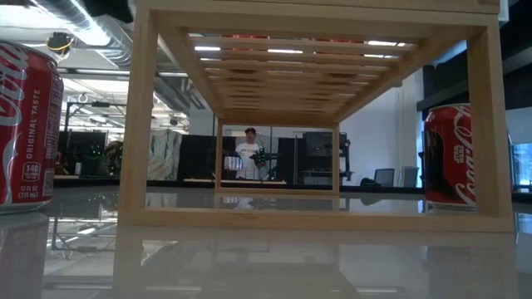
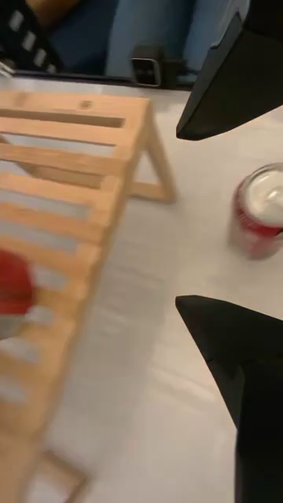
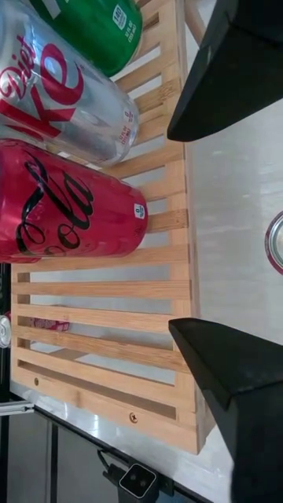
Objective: Place canned beverage on shelf
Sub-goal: Put the left white and red soda can on the shelf
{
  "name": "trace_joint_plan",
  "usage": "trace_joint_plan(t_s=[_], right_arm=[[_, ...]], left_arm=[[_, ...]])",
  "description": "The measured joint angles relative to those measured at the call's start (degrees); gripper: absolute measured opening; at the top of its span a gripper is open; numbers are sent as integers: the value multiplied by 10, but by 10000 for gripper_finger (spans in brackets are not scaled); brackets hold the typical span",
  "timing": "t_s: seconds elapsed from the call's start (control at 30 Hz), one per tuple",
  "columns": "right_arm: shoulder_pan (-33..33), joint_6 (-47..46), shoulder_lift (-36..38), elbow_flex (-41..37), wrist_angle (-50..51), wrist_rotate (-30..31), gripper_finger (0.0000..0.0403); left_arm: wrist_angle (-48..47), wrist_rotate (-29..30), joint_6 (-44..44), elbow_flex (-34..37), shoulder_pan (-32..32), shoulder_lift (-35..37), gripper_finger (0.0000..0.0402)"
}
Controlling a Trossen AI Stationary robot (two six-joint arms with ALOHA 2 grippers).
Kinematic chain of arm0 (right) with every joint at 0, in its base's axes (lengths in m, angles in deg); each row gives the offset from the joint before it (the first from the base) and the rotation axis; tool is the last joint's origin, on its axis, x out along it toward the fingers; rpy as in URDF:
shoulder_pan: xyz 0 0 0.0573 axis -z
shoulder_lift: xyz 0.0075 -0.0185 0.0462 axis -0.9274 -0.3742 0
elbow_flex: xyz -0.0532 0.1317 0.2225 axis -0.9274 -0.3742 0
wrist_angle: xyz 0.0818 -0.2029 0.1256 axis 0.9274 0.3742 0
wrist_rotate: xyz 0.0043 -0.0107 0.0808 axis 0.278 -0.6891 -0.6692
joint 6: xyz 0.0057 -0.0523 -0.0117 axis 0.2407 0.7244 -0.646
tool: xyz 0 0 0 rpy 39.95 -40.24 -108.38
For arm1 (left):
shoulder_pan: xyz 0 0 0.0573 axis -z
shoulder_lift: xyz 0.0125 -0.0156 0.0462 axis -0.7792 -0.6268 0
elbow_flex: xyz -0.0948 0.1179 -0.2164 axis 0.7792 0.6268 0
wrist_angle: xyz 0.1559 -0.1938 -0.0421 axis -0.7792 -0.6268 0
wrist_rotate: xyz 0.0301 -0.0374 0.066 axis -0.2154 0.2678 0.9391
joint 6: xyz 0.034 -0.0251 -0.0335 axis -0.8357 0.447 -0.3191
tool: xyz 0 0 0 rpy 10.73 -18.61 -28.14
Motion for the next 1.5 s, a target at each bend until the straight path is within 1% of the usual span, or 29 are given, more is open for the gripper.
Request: trace_joint_plan(t_s=[0.13,0.3,0.6,0.7,0.93,1.23,1.5], right_arm=[[0,0,0,0,0,0,380],[0,0,0,0,0,0,380],[0,0,0,0,0,0,380],[0,0,0,0,2,0,380],[0,0,0,0,5,-1,380],[0,0,0,0,1,-40,380],[0,0,0,0,-1,-60,380]], left_arm=[[-33,-6,63,-14,44,-34,330],[-42,-10,119,-14,96,-74,330],[-52,-9,213,-14,149,-124,330],[-55,-9,229,-14,158,-137,330],[-59,0,230,-14,162,-162,330],[-104,2,253,-14,161,-180,330],[-95,3,269,-14,161,-182,330]])
